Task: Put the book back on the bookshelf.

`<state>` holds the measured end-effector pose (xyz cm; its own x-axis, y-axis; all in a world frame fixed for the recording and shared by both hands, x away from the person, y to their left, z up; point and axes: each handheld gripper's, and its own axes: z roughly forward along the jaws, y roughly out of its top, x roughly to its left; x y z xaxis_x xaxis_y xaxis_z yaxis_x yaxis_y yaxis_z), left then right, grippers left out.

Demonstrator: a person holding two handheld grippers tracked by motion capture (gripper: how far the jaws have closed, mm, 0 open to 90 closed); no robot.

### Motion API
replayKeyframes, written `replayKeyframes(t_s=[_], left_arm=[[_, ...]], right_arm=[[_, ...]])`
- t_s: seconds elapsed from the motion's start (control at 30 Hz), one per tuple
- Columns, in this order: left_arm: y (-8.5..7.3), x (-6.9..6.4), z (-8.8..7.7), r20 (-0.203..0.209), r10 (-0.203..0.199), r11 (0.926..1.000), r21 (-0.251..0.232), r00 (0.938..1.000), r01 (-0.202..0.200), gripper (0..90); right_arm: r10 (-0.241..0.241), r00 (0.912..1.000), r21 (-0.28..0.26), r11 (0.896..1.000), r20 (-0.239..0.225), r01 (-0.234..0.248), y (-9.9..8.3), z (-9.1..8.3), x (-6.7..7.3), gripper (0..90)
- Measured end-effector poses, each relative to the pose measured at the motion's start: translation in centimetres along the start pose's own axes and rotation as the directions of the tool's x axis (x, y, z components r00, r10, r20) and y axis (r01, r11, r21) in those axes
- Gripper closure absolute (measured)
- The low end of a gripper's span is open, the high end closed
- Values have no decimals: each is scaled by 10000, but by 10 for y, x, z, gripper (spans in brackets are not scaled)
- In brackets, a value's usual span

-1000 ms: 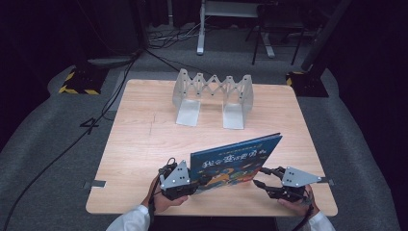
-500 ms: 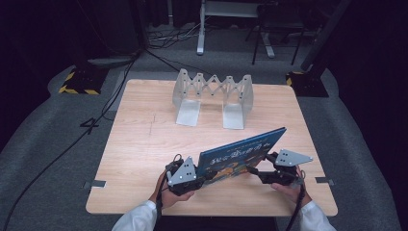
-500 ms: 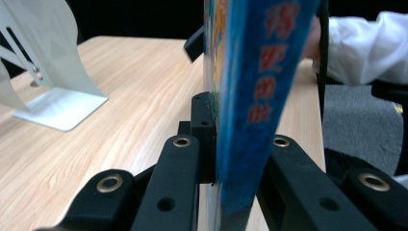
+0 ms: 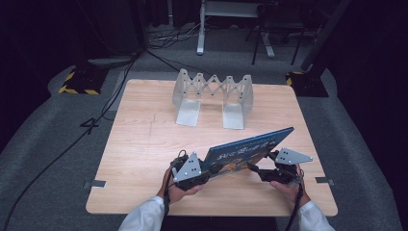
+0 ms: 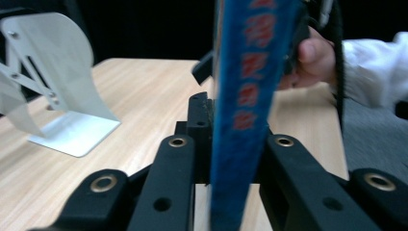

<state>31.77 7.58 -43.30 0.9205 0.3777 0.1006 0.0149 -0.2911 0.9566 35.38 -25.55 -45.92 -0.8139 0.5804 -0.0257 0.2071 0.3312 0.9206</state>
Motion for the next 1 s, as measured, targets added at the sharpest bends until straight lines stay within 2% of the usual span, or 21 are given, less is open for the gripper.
replayKeyframes(t_s=[0.07, 0.2, 0.23, 0.27, 0.3, 0.37, 0.43, 0.53, 0.63, 0.67, 0.7, 0.77, 0.83, 0.9, 1.0], left_arm=[[0, 2, 2, 41, -98, 9998, -170, 9999, 99, 791], [-1, 2, 5, -314, 97, 9999, -84, 9995, -99, 778], [-1, 1, 5, -174, 61, 10000, -55, 9998, -61, 787], [1, -1, 5, -162, 211, 9998, -24, 9996, -212, 802], [2, -3, 6, -161, 176, 9998, 15, 9997, -176, 813], [3, -2, 7, -248, 147, 9999, 76, 9996, -145, 822], [4, -1, 7, -377, 129, 9999, 115, 9992, -124, 826], [6, 0, 8, -700, 299, 9993, 225, 9971, -284, 827], [8, 1, 8, -858, 305, 9993, 224, 9958, -287, 827], [8, 1, 8, -858, 305, 9993, 224, 9958, -287, 827], [11, 3, 8, -962, 301, 9993, 231, 9949, -280, 828], [12, 5, 8, -1053, 358, 9991, 273, 9938, -331, 828], [13, 6, 8, -1142, 301, 9992, 280, 9930, -271, 828], [14, 10, 7, -1312, 359, 9989, 334, 9907, -318, 828], [16, 14, 4, -1500, 349, 9987, 429, 9881, -288, 828]], right_arm=[[-4, 10000, 49, 10000, 19, 4, 1, 1, 0, 375], [-26, 9998, 46, 10000, 211, 25, 0, 3, 1, 387], [11, 9998, 23, 10000, 182, -11, -1, 2, 0, 395], [97, 9998, 78, 9999, 195, -99, -2, 1, -2, 410], [184, 9993, 155, 9997, 329, -189, -5, -1, -4, 440], [287, 9980, 345, 9989, 572, -307, -12, -5, -6, 429], [276, 9974, 701, 9970, 673, -323, -18, -10, -7, 373], [295, 9949, 1475, 9881, 965, -436, -31, -15, -11, 332], [755, 9944, 1881, 9782, 739, -882, -40, -16, -19, 289], [755, 9944, 1881, 9782, 739, -882, -40, -16, -19, 289], [750, 9923, 2199, 9709, 990, -953, -46, -14, -23, 288], [816, 9920, 2225, 9697, 959, -1012, -47, -14, -25, 283], [945, 9886, 2406, 9631, 1174, -1207, -48, -12, -26, 264], [948, 9872, 2726, 9537, 1285, -1271, -50, -9, -27, 220], [622, 9848, 3162, 9421, 1625, -1117, -51, -3, -23, 197]])
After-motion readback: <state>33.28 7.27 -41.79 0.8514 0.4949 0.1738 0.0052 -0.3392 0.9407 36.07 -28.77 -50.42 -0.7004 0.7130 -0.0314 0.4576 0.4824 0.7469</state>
